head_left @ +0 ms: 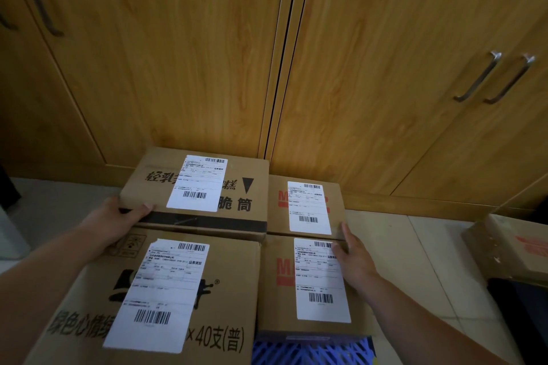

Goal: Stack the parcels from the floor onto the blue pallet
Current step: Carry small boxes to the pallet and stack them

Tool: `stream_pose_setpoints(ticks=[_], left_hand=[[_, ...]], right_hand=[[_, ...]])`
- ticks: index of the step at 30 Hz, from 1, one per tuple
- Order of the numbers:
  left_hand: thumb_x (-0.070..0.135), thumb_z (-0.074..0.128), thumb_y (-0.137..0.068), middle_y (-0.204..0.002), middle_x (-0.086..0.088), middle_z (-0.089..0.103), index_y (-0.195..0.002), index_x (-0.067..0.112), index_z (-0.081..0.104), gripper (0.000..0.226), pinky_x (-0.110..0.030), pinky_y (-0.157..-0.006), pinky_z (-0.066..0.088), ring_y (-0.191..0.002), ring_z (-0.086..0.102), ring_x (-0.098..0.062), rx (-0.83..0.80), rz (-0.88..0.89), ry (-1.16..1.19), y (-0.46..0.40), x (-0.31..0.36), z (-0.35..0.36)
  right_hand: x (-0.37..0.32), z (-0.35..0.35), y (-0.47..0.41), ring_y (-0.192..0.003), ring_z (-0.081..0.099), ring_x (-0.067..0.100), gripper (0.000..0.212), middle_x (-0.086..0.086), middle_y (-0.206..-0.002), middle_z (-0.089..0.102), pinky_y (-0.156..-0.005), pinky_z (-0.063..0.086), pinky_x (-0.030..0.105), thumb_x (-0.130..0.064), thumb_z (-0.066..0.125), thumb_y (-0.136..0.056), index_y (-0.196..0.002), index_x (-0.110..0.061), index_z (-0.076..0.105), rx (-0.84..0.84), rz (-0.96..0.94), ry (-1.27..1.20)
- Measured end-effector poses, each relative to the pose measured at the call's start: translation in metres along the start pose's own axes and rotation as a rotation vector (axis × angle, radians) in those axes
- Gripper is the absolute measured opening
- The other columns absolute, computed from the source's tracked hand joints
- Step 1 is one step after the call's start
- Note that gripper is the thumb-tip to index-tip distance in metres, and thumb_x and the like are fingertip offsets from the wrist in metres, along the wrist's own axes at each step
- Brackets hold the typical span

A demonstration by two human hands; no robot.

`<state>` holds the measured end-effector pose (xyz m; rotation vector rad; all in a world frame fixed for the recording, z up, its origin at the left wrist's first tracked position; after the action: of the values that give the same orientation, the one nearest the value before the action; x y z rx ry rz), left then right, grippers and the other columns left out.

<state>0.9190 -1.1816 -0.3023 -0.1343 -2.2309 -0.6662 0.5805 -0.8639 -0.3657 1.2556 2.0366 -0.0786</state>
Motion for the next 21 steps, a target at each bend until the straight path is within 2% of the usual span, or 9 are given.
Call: stream_pose_setpoints(ticks=[8, 9, 11, 13, 14, 16, 18, 19, 21], left_hand=[[0.042, 0.061, -0.087, -0.082, -0.010, 0.056, -0.122, 0.001, 0.048, 0.056, -0.032, -0.057, 0.043, -0.072, 0.056, -0.025, 0.111, -0.021, -0.090, -0.002, -0.005, -0.004], [0.046, 0.062, -0.085, -0.088, -0.013, 0.058, -0.123, 0.000, 0.047, 0.062, -0.036, -0.062, 0.048, -0.079, 0.057, -0.029, 0.150, -0.022, -0.138, -0.001, -0.004, -0.008], [0.053, 0.062, -0.081, -0.117, -0.023, 0.053, -0.131, 0.000, 0.041, 0.076, -0.049, -0.086, 0.048, -0.107, 0.052, -0.039, 0.293, 0.021, -0.338, 0.006, 0.001, -0.017], [0.055, 0.062, -0.080, -0.137, -0.022, 0.041, -0.138, 0.003, 0.035, 0.082, -0.054, -0.102, 0.036, -0.126, 0.037, -0.040, 0.389, 0.219, -0.528, 0.027, 0.021, -0.010], [0.056, 0.062, -0.080, -0.142, -0.018, 0.036, -0.140, 0.007, 0.034, 0.082, -0.054, -0.106, 0.030, -0.132, 0.032, -0.037, 0.373, 0.354, -0.580, 0.042, 0.033, 0.003], [0.060, 0.060, -0.078, -0.152, -0.005, 0.024, -0.146, 0.019, 0.026, 0.085, -0.048, -0.115, 0.017, -0.141, 0.019, -0.025, 0.207, 0.594, -0.663, 0.077, 0.051, 0.040], [0.066, 0.057, -0.076, -0.157, 0.009, 0.002, -0.150, 0.030, 0.011, 0.094, -0.038, -0.115, -0.003, -0.144, -0.005, -0.011, -0.053, 0.766, -0.736, 0.111, 0.050, 0.082], [0.071, 0.054, -0.074, -0.156, 0.013, -0.010, -0.150, 0.033, 0.004, 0.099, -0.034, -0.113, -0.012, -0.141, -0.017, -0.006, -0.188, 0.821, -0.795, 0.126, 0.043, 0.102], [0.086, 0.042, -0.062, -0.155, 0.008, -0.025, -0.149, 0.035, -0.008, 0.112, -0.034, -0.110, -0.025, -0.135, -0.034, -0.007, -0.409, 0.903, -0.946, 0.152, 0.022, 0.130]], right_hand=[[-0.002, -0.003, 0.008, -0.135, 0.036, 0.026, 0.064, 0.004, -0.155, 0.022, -0.108, 0.036, 0.038, -0.029, 0.044, -0.099, -0.152, -0.029, 0.009, -0.004, 0.009, -0.054], [-0.002, -0.005, 0.010, -0.136, 0.034, 0.026, 0.067, 0.003, -0.155, 0.020, -0.110, 0.035, 0.040, -0.029, 0.047, -0.098, -0.152, -0.028, 0.008, 0.004, 0.008, -0.072], [0.002, -0.009, 0.016, -0.138, 0.032, 0.026, 0.074, 0.003, -0.157, 0.017, -0.110, 0.034, 0.041, -0.028, 0.053, -0.095, -0.152, -0.025, 0.006, 0.024, 0.023, -0.113], [0.011, -0.013, 0.024, -0.139, 0.030, 0.027, 0.080, 0.005, -0.157, 0.019, -0.109, 0.031, 0.039, -0.030, 0.057, -0.093, -0.152, -0.023, 0.004, 0.038, 0.056, -0.148], [0.017, -0.013, 0.027, -0.139, 0.030, 0.028, 0.083, 0.007, -0.156, 0.021, -0.109, 0.031, 0.039, -0.032, 0.058, -0.092, -0.152, -0.023, 0.002, 0.039, 0.076, -0.169], [0.029, -0.013, 0.035, -0.139, 0.032, 0.030, 0.087, 0.008, -0.156, 0.024, -0.108, 0.033, 0.040, -0.035, 0.060, -0.090, -0.152, -0.022, 0.000, 0.030, 0.121, -0.214], [0.039, -0.013, 0.042, -0.136, 0.037, 0.032, 0.088, 0.008, -0.154, 0.028, -0.107, 0.035, 0.042, -0.037, 0.061, -0.089, -0.152, -0.021, 0.002, 0.018, 0.154, -0.248], [0.044, -0.012, 0.046, -0.134, 0.038, 0.032, 0.087, 0.007, -0.154, 0.030, -0.106, 0.035, 0.042, -0.037, 0.062, -0.089, -0.153, -0.020, 0.004, 0.013, 0.167, -0.262], [0.051, -0.010, 0.053, -0.133, 0.040, 0.033, 0.087, 0.007, -0.152, 0.033, -0.105, 0.036, 0.043, -0.037, 0.062, -0.089, -0.153, -0.019, 0.007, 0.003, 0.187, -0.287]])
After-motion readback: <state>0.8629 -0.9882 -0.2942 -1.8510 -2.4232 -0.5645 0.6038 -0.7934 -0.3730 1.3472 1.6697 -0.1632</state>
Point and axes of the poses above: each hand's wrist, its own y-axis away from the middle knuckle, its own z-axis out of the palm, x = y × z, the point moved 9 cm from there along -y, towards the middle knuckle
